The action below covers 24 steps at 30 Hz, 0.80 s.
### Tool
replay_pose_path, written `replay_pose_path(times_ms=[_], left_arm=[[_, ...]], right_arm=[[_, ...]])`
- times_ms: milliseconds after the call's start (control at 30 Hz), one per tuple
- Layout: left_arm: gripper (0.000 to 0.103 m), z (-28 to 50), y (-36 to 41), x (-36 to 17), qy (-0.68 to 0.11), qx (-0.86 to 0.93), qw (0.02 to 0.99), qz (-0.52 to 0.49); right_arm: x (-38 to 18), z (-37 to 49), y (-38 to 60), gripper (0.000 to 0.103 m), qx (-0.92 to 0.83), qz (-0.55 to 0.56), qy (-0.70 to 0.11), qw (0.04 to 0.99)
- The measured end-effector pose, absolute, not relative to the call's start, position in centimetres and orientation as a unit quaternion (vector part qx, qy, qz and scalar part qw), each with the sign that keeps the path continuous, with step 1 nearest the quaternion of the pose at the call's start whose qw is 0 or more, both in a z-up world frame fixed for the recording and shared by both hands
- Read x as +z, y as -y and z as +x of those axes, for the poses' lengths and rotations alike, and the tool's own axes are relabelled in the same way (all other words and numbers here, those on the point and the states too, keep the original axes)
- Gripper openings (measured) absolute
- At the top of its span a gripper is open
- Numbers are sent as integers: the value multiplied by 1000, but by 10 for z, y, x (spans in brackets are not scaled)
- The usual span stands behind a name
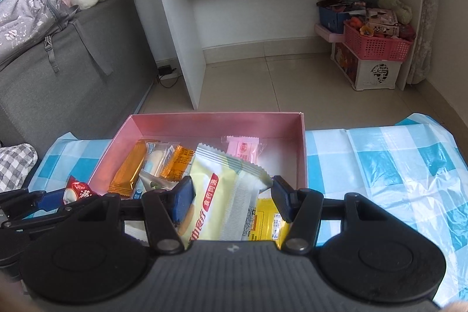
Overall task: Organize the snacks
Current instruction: 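Open both grippers to release the packs into the box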
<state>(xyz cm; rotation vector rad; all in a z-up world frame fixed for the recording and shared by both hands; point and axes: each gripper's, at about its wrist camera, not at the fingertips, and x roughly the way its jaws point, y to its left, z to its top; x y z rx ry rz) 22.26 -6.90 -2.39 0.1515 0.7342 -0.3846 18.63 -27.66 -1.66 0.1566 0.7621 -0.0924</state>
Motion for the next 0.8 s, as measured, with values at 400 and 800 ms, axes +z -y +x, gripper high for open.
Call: replay_pose_path(times_ms=[400,800], left_arm=[[40,231,70,-30,-352,-196,913,61],[74,209,66,-17,-346,-217,911,63]], right_arm=[[-22,193,276,62,-54,84,-365,925],[-13,180,277,88,-45,104,-361,926]])
